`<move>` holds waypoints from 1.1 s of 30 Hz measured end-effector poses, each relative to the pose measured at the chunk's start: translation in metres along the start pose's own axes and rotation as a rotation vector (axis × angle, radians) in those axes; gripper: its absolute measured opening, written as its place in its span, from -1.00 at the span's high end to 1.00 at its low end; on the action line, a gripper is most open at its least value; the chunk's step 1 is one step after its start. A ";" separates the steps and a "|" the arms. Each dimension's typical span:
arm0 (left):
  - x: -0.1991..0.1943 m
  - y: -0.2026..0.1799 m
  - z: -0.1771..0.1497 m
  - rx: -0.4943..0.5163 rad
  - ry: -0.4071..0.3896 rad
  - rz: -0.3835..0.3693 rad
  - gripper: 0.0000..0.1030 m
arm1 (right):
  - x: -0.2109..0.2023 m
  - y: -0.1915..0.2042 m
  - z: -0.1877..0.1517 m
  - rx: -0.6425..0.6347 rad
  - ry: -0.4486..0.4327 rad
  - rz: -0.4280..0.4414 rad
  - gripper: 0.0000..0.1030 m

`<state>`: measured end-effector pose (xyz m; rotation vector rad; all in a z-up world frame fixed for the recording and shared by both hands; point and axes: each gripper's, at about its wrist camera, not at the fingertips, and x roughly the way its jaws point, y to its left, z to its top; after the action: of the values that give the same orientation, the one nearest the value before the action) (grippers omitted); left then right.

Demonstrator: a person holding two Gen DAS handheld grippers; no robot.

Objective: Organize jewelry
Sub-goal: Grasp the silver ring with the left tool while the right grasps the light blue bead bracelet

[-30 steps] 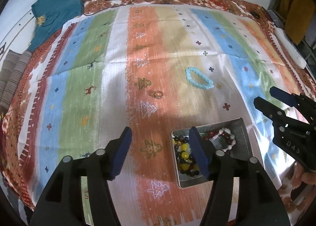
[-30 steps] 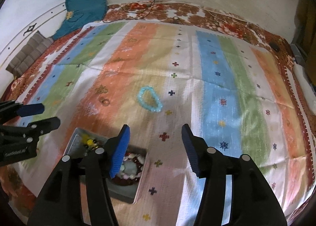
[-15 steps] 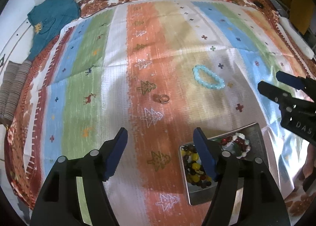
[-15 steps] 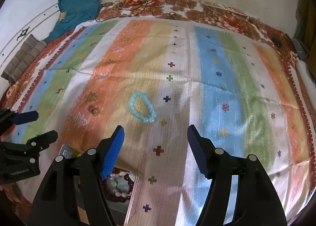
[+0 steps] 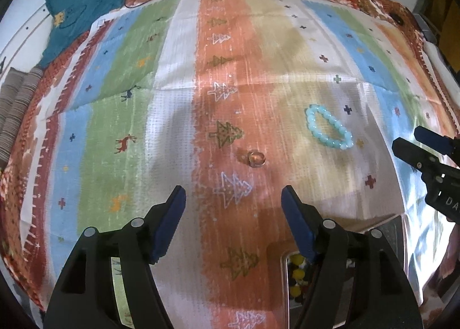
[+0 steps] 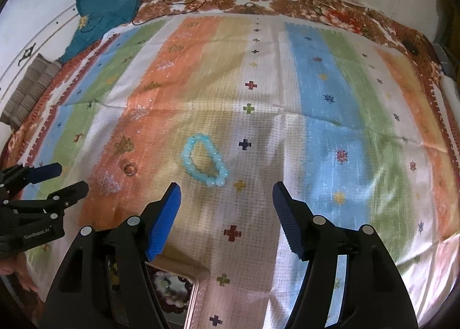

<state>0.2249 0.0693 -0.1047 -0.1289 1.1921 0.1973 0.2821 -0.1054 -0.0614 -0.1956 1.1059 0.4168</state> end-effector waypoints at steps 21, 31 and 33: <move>0.048 -0.007 0.020 0.028 0.077 -0.024 -0.33 | 0.062 -0.002 0.013 0.013 0.095 -0.010 -0.28; 0.069 -0.017 0.029 0.068 0.110 -0.039 -0.19 | 0.079 -0.003 0.021 0.014 0.113 -0.040 -0.28; 0.073 -0.018 0.031 0.069 0.119 -0.038 -0.11 | 0.084 -0.003 0.022 0.007 0.123 -0.044 -0.28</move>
<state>0.2828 0.0641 -0.1618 -0.1040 1.3124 0.1156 0.3332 -0.0809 -0.1271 -0.2415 1.2213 0.3659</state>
